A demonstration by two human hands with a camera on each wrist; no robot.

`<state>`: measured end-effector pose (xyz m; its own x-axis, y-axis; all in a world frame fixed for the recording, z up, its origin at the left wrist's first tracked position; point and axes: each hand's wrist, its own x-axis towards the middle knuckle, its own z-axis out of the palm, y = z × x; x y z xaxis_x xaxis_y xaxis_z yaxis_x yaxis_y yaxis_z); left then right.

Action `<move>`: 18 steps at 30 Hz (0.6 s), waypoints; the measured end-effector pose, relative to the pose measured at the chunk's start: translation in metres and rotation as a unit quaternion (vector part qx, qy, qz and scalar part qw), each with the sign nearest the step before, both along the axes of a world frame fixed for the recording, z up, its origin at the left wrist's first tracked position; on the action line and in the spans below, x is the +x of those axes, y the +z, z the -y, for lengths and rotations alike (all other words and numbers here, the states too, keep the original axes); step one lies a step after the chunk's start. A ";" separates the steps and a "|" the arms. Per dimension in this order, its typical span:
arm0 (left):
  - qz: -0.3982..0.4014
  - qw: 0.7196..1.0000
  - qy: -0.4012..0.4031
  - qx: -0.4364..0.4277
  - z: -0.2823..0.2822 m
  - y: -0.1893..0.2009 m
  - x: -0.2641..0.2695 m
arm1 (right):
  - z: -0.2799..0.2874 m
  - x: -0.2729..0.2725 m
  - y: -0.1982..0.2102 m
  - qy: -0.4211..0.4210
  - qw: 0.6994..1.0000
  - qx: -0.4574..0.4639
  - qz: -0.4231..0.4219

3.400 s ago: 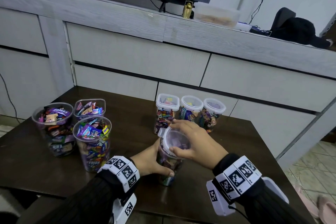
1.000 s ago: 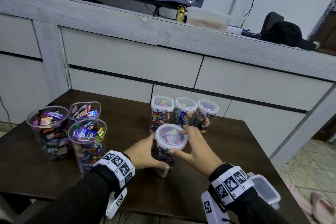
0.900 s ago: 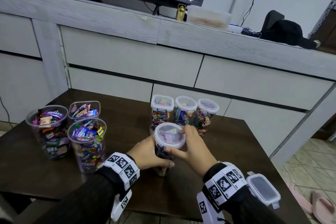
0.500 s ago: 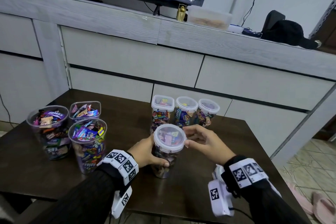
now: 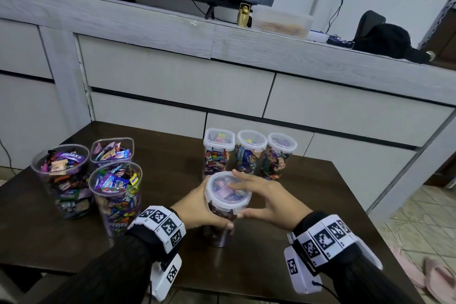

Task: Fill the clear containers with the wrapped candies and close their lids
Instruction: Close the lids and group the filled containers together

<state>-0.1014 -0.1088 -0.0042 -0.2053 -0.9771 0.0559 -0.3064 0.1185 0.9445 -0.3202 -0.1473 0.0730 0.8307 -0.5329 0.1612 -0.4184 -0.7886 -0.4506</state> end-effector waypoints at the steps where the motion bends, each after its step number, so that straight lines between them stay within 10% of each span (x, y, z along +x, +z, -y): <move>1: -0.013 1.000 0.005 -0.006 -0.001 -0.002 -0.001 | -0.002 0.002 -0.002 -0.007 1.000 -0.008 0.006; 9: -0.004 1.000 0.007 0.005 0.000 -0.008 -0.002 | -0.018 0.012 -0.003 -0.055 0.995 -0.061 -0.058; 14: 0.142 0.990 -0.010 0.012 0.000 -0.016 -0.004 | -0.026 0.018 -0.018 -0.126 0.984 -0.109 -0.069; 18: 0.361 0.931 -0.010 0.061 -0.005 -0.023 0.003 | -0.013 -0.002 -0.019 -0.224 0.965 -0.109 -0.081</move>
<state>-0.0982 -0.1034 -0.0273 -0.1645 -0.9627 -0.2146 -0.8652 0.0364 0.5000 -0.3222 -0.1343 0.0544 0.5492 -0.8119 0.1978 -0.7897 -0.5817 -0.1951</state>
